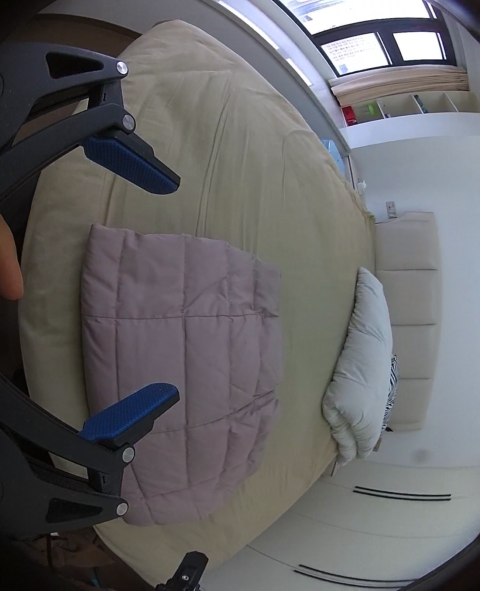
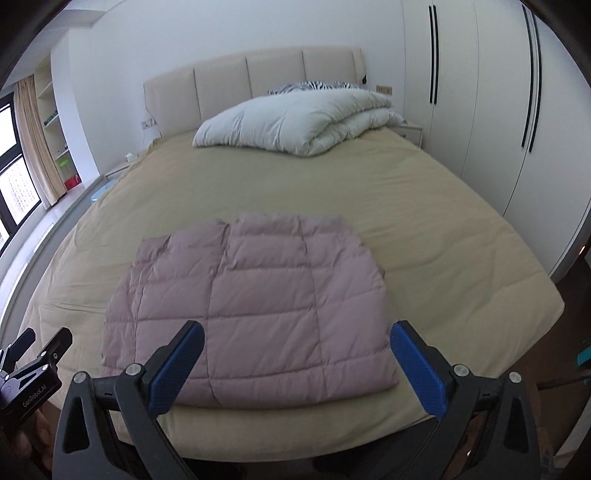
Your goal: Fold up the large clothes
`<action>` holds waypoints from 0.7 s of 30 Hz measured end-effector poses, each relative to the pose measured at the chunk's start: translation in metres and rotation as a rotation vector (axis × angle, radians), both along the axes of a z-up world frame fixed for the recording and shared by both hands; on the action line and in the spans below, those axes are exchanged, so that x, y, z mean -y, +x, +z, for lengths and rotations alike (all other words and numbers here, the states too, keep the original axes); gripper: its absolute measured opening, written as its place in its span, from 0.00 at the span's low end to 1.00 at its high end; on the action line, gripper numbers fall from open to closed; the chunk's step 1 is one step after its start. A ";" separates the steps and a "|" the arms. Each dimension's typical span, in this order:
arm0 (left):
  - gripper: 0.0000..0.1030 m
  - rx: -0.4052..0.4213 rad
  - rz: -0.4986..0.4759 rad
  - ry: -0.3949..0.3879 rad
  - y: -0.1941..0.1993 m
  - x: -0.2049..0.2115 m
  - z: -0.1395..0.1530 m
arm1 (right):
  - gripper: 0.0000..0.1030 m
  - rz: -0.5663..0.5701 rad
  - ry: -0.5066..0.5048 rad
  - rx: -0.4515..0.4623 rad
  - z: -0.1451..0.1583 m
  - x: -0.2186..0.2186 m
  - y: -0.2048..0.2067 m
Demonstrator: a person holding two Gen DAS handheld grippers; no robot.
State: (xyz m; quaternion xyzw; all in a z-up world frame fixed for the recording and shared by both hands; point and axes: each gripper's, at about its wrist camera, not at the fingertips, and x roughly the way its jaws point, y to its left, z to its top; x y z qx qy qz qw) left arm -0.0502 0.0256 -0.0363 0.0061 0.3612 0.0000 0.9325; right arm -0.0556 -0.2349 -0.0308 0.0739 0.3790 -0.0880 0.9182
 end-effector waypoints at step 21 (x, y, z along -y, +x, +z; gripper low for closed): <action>1.00 -0.035 -0.003 0.006 0.013 -0.004 -0.016 | 1.00 0.048 -0.095 -0.038 -0.015 -0.030 0.002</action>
